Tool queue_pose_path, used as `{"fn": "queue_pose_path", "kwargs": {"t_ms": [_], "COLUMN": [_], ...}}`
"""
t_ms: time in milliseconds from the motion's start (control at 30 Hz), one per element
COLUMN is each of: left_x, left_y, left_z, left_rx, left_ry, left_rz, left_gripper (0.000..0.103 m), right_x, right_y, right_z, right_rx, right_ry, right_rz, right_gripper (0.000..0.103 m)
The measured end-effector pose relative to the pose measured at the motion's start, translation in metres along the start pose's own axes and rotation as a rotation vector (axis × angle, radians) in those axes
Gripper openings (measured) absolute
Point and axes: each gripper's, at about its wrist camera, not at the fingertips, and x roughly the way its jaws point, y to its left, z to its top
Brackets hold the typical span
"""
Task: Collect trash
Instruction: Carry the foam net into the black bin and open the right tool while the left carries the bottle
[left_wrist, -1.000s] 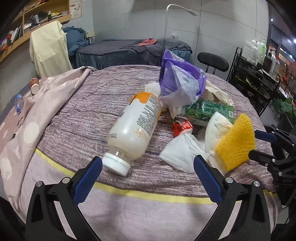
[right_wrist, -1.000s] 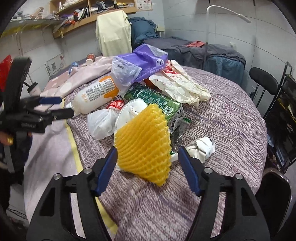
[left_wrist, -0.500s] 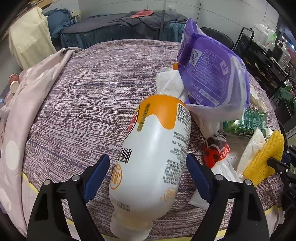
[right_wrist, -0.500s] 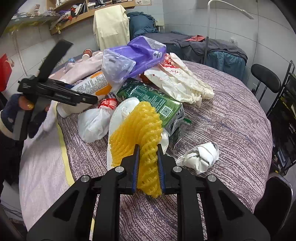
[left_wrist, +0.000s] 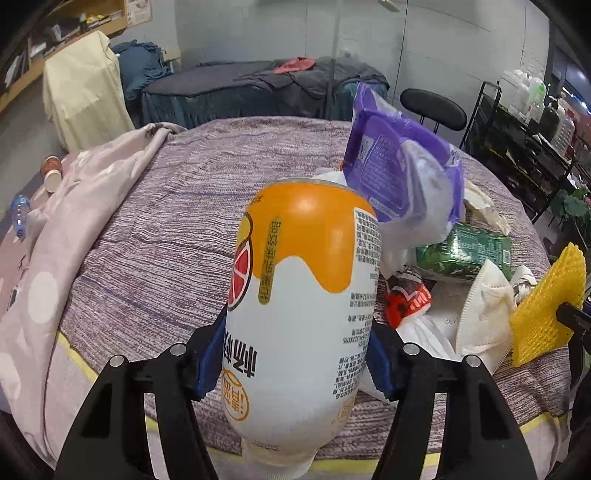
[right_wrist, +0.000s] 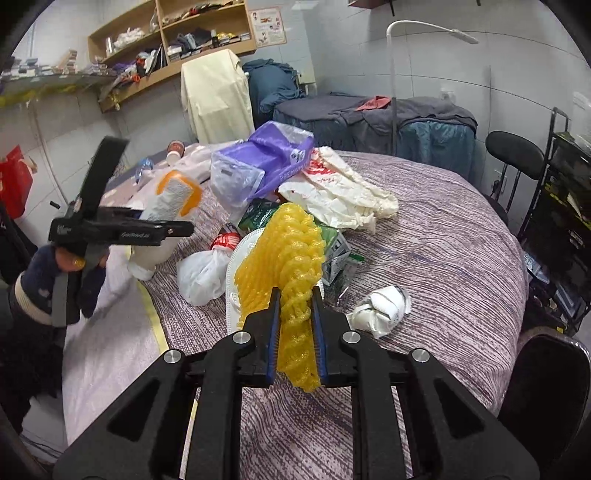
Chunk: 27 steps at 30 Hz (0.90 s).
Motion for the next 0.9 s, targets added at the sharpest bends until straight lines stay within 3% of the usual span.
{"fn": "queue_pose_path", "kwargs": {"t_ms": [167, 333, 600, 733, 900], "left_x": [-0.045, -0.076, -0.091, -0.089, -0.081], "left_y": [-0.026, -0.06, -0.114, -0.14, -0.183], "left_z": [-0.018, -0.032, -0.037, -0.035, -0.035], "left_rx": [0.015, -0.001, 0.02, 0.038, 0.076], "left_ry": [-0.115, -0.193, -0.257, -0.258, -0.239], "left_rz": [0.003, -0.075, -0.18, -0.236, -0.309], "left_gripper": [0.062, 0.061, 0.061, 0.061, 0.061], "right_x": [-0.033, -0.072, -0.135, -0.149, -0.141], "right_y": [-0.013, -0.032, -0.093, -0.131, -0.177], "right_z": [-0.011, -0.027, -0.064, -0.092, -0.133], "right_rx": [0.05, 0.092, 0.217, 0.288, 0.395], "right_ry": [-0.075, -0.146, -0.215, -0.186, -0.081], "right_rz": [-0.02, -0.088, -0.251, -0.372, -0.47], "right_gripper": [0.016, 0.016, 0.016, 0.016, 0.016]}}
